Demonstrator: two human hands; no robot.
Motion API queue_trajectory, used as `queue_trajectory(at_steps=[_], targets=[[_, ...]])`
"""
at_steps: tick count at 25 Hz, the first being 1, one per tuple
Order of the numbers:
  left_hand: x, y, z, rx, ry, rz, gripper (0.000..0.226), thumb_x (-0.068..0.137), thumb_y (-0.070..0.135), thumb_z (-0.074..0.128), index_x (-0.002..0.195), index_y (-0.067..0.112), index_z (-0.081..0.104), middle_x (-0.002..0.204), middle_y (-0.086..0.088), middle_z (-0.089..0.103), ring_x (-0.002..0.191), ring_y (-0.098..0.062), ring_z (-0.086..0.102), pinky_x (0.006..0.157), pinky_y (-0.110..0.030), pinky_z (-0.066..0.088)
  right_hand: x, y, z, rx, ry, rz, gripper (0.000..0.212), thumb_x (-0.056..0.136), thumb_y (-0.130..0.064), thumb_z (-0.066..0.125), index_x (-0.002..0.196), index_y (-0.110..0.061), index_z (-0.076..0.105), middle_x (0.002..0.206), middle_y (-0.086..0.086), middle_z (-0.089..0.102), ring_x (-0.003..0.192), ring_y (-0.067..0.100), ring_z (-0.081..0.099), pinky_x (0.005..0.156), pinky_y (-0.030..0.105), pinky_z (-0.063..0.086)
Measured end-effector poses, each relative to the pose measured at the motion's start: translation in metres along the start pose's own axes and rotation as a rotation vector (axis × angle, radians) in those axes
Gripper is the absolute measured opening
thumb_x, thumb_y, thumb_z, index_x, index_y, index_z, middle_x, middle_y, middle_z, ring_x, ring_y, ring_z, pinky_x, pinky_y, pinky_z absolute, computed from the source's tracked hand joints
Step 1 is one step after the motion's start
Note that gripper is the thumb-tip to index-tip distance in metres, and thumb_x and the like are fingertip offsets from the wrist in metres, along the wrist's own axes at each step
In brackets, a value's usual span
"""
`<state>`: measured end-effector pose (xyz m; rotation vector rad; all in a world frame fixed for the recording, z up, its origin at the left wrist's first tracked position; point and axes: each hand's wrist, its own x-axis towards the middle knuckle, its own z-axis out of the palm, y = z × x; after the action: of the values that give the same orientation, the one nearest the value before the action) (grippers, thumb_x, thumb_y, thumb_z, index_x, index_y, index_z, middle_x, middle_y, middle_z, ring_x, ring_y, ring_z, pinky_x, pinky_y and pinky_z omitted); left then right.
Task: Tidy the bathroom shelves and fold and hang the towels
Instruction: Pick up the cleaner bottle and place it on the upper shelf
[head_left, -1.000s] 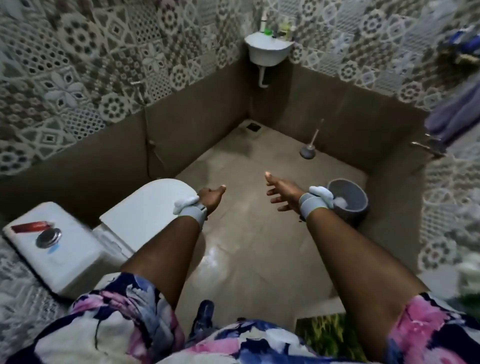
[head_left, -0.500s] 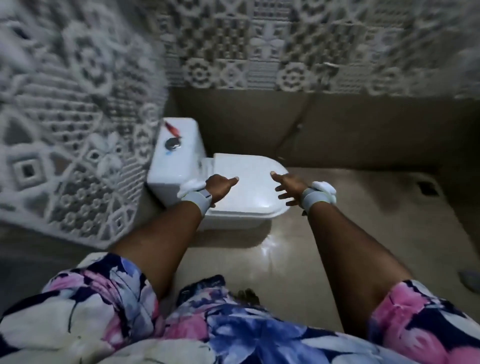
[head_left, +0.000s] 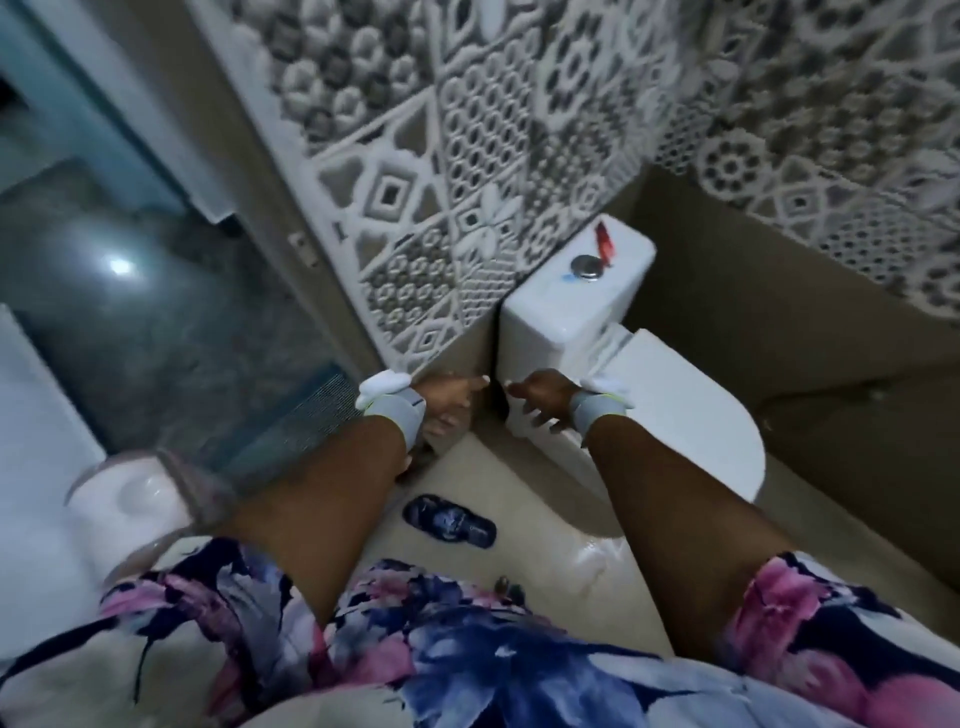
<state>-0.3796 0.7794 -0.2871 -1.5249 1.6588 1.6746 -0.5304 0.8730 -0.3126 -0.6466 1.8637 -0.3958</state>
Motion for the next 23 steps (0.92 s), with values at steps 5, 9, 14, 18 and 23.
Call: queue_trajectory(at_steps=[5, 9, 14, 18, 23], targets=[[-0.03, -0.109, -0.088, -0.12, 0.185, -0.15, 0.03, 0.093, 0.046, 0.053, 0.084, 0.018, 0.053, 0.101, -0.008, 0.059, 0.076, -0.02, 0.058, 0.066, -0.028, 0.046, 0.036, -0.08, 0.095, -0.325, -0.144, -0.131, 0.041, 0.092, -0.044, 0.053, 0.087, -0.005, 0.063, 0.088, 0.018, 0.065, 0.057, 0.023, 0.053, 0.054, 0.027, 0.04], [-0.05, -0.167, -0.151, -0.211, 0.28, -0.183, 0.035, 0.091, 0.051, 0.054, 0.081, 0.017, 0.052, 0.108, -0.012, 0.059, 0.092, -0.029, 0.057, 0.079, -0.035, 0.047, 0.048, -0.146, 0.161, -0.511, -0.247, -0.268, 0.044, 0.094, -0.041, 0.052, 0.097, 0.001, 0.066, 0.101, 0.021, 0.066, 0.072, 0.024, 0.053, 0.058, 0.027, 0.037], [-0.055, -0.216, -0.199, -0.259, 0.353, -0.199, 0.057, 0.088, 0.052, 0.058, 0.119, 0.004, 0.059, 0.12, -0.016, 0.062, 0.099, -0.034, 0.062, 0.076, -0.037, 0.049, 0.062, -0.199, 0.224, -0.679, -0.242, -0.349, 0.048, 0.091, -0.04, 0.058, 0.092, 0.007, 0.067, 0.098, 0.024, 0.068, 0.091, 0.033, 0.064, 0.072, 0.033, 0.042], [-0.052, -0.234, -0.209, -0.297, 0.353, -0.181, 0.051, 0.087, 0.053, 0.059, 0.109, 0.007, 0.062, 0.116, -0.016, 0.064, 0.092, -0.032, 0.061, 0.073, -0.035, 0.05, 0.072, -0.204, 0.238, -0.766, -0.261, -0.341, 0.039, 0.092, -0.03, 0.059, 0.098, 0.009, 0.068, 0.102, 0.025, 0.067, 0.079, 0.022, 0.055, 0.067, 0.027, 0.036], [-0.043, -0.249, -0.207, -0.379, 0.39, -0.181, 0.051, 0.087, 0.05, 0.062, 0.108, 0.003, 0.064, 0.11, -0.017, 0.065, 0.097, -0.034, 0.063, 0.079, -0.041, 0.054, 0.088, -0.213, 0.248, -0.918, -0.296, -0.35, 0.04, 0.092, -0.031, 0.059, 0.097, 0.007, 0.07, 0.101, 0.025, 0.069, 0.082, 0.03, 0.062, 0.069, 0.03, 0.04]])
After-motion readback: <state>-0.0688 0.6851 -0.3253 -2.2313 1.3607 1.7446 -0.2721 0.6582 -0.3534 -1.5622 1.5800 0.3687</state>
